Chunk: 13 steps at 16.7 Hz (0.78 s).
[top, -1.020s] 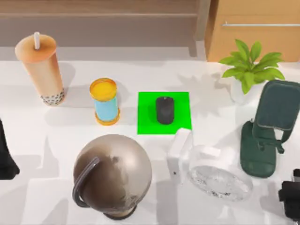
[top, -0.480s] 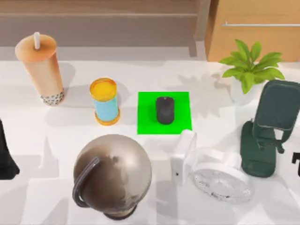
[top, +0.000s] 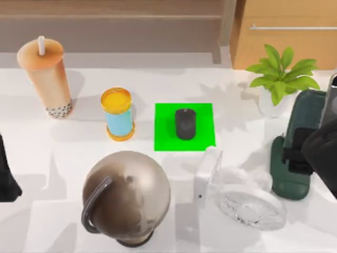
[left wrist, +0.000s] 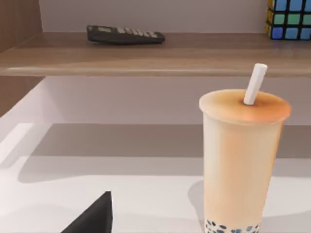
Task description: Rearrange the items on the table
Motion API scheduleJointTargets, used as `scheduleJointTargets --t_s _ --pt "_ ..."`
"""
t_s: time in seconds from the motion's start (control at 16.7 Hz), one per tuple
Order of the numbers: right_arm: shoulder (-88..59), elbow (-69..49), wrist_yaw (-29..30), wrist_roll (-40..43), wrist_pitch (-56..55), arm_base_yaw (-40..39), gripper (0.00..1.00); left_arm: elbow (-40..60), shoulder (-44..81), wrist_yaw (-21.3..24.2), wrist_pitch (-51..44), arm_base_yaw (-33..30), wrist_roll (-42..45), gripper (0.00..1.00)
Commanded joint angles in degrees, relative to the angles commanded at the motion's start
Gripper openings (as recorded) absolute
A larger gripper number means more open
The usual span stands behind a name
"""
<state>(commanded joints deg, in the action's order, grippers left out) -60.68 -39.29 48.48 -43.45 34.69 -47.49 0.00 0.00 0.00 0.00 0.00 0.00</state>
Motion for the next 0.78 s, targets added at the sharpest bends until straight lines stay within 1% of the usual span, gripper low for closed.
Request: scheduleJointTargets --t_s 0.12,0.24,0.54,0.78 --pt "-1.57 -0.1 2.16 -0.55 -2.78 -3.97 0.0 0.0 0.0 0.0 0.0 0.0 0.0 1.0" --pt "-2.47 -0.11 3.07 -0.72 -4.05 -5.6 0.0 0.0 0.0 0.0 0.0 0.0 0.0 1.0" --pt "-2.19 0.05 2.9 -0.76 -4.08 -5.37 0.0 0.0 0.0 0.0 0.0 0.0 0.0 1.0" --pt "-0.38 1.22 1.96 -0.01 -7.22 -4.56 0.0 0.0 0.0 0.0 0.0 0.0 0.0 1.0"
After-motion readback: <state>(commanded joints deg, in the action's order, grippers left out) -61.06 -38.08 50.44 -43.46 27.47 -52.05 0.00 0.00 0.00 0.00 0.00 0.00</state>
